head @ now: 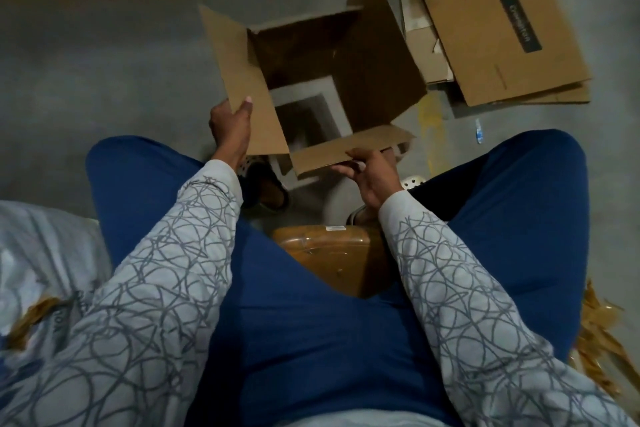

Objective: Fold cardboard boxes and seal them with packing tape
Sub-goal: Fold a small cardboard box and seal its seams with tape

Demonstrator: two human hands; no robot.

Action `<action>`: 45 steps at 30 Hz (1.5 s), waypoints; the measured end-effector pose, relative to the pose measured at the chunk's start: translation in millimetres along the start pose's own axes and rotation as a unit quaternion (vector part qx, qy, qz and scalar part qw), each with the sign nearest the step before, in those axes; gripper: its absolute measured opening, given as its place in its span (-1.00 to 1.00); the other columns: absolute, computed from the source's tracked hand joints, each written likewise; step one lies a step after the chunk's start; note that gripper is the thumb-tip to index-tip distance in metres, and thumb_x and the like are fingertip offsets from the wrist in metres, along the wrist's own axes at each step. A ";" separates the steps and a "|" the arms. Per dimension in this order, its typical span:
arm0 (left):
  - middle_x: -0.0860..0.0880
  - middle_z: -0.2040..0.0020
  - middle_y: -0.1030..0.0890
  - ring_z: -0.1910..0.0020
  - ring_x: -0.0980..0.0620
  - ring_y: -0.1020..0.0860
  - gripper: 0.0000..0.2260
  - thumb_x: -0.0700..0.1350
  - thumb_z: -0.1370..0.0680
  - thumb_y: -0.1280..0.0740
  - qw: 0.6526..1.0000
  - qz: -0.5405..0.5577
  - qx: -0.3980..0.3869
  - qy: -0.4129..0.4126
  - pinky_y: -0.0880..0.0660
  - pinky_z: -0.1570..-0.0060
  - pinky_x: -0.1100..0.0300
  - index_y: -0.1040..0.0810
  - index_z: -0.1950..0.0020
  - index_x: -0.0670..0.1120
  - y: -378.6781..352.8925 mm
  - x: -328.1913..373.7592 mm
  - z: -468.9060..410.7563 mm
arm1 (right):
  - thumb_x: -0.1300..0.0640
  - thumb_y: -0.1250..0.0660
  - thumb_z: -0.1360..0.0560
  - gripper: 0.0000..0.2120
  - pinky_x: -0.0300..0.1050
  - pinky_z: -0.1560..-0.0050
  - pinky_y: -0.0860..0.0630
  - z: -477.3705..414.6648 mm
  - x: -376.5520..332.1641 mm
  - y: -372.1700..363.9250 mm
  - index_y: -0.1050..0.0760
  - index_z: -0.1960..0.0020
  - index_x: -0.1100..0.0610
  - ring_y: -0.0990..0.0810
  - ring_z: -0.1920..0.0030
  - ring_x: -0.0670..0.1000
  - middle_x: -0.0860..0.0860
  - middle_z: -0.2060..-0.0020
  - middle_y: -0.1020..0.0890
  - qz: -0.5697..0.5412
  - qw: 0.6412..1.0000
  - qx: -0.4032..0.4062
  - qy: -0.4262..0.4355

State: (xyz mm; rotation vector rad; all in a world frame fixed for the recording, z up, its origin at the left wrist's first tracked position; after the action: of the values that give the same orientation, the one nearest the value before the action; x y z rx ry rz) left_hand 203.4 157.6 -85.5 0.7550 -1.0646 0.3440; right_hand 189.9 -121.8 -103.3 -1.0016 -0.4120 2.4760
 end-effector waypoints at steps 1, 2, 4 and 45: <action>0.04 -0.08 -0.67 -0.09 -0.01 -0.63 -0.80 -0.02 -0.60 -0.39 1.000 -0.004 -0.011 -0.012 -0.58 -0.22 0.00 -0.64 -0.20 -0.03 -0.9 1.7 -2.9 | 0.42 -0.25 -0.57 -0.53 0.20 -0.05 -0.67 0.2 -2.2 -3.4 -0.27 -0.42 0.15 -0.68 -0.05 0.28 0.22 -0.15 -0.56 0.027 0.999 -0.014 0.017; 0.07 -0.04 -0.66 -0.08 0.01 -0.63 -0.82 -0.02 -0.61 -0.38 0.999 -0.008 -0.025 -0.023 -0.58 -0.19 0.03 -0.62 -0.19 0.00 -3.2 3.5 -3.6 | 0.41 -0.26 -0.57 -0.49 0.22 -0.06 -0.66 -1.0 -2.6 -5.3 -0.25 -0.45 0.14 -0.68 -0.06 0.29 0.20 -0.15 -0.56 0.051 0.998 -0.020 0.028; 0.12 -0.03 -0.63 -0.08 0.04 -0.61 -0.80 -0.02 -0.63 -0.36 0.998 -0.018 -0.052 -0.036 -0.56 -0.13 0.13 -0.60 -0.22 -0.02 -10.3 6.5 -0.5 | 0.40 -0.29 -0.56 -0.47 0.27 -0.09 -0.64 -2.9 -3.9 -7.1 -0.24 -0.45 0.13 -0.68 -0.08 0.30 0.17 -0.15 -0.56 0.080 0.996 -0.019 0.039; -0.10 -0.68 0.14 -0.64 -0.20 0.11 -0.25 0.18 -0.66 -0.21 0.689 -0.590 -0.389 -0.162 0.17 -0.59 -0.12 0.14 -0.68 -0.01 -98.7 -58.9 74.8 | 0.03 -0.38 -0.58 -0.53 0.12 -0.45 -0.38 -30.5 35.4 2.6 -0.44 -0.47 0.07 -0.46 -0.40 0.13 0.09 -0.42 -0.50 0.463 0.885 -0.047 0.027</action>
State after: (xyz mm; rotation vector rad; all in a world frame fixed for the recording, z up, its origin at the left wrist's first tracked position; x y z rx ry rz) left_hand 185.4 41.1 -155.6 0.5684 -0.7195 -1.3405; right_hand 188.1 -103.2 -146.2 -1.5737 -0.0020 3.2535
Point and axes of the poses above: each hand's wrist, its own z-axis away from the middle knuckle, its own y-axis out of the back of the hand, x = y × z, the point moved 5 cm from there along -z, towards the middle knuckle
